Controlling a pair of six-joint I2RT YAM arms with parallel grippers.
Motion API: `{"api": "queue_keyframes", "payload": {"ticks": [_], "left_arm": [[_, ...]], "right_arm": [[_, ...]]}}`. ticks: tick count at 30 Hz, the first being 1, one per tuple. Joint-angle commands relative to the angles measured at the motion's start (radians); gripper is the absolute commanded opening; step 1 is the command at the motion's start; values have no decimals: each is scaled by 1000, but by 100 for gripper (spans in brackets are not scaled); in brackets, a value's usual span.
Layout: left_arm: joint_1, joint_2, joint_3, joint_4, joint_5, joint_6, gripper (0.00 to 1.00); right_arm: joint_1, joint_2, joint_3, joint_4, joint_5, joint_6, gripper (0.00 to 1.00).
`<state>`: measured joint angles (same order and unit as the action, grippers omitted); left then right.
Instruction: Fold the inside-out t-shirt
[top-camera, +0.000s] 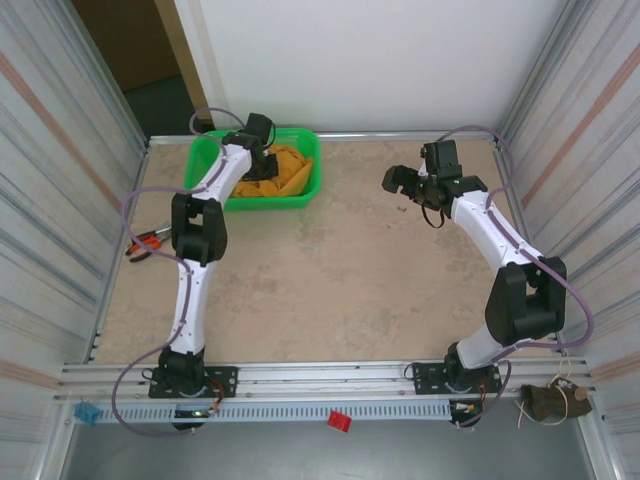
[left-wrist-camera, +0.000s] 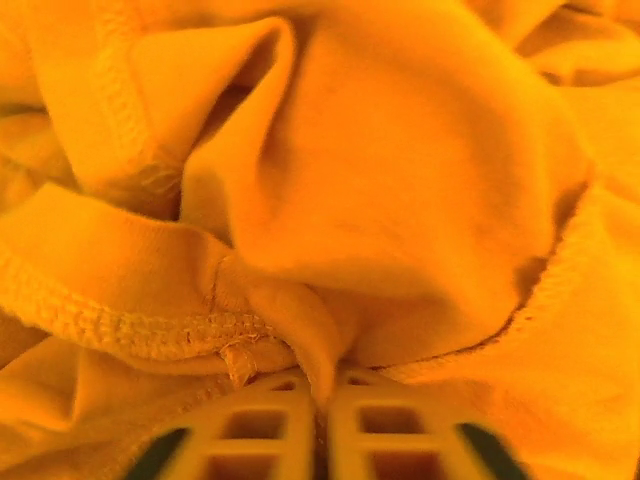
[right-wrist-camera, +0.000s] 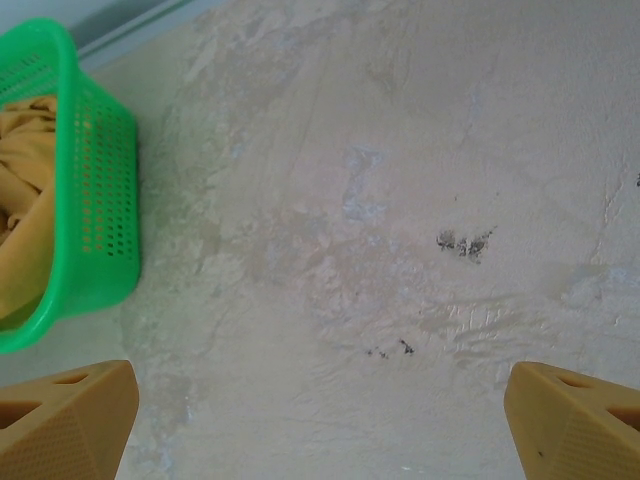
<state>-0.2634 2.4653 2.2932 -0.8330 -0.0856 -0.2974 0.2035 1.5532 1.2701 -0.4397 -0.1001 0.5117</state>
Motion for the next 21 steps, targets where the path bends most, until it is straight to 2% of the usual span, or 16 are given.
{"api": "queue_keyframes", "payload": {"ticks": [1,12,15,21], "left_arm": [[-8,-27,5,59,27,9,0],[-11,-291,-97,287,4,54,0],[-10,-338,-118,306,-23,69,0],[-10,-440,-201,382,3,58,0]], "right_arm": [[5,-7,37,-19,-21,-20,93],[30,64,65,32,-111,19,92],[60,118,111,30,-103,16,91],[131,302,286,20,-82,27,90]]}}
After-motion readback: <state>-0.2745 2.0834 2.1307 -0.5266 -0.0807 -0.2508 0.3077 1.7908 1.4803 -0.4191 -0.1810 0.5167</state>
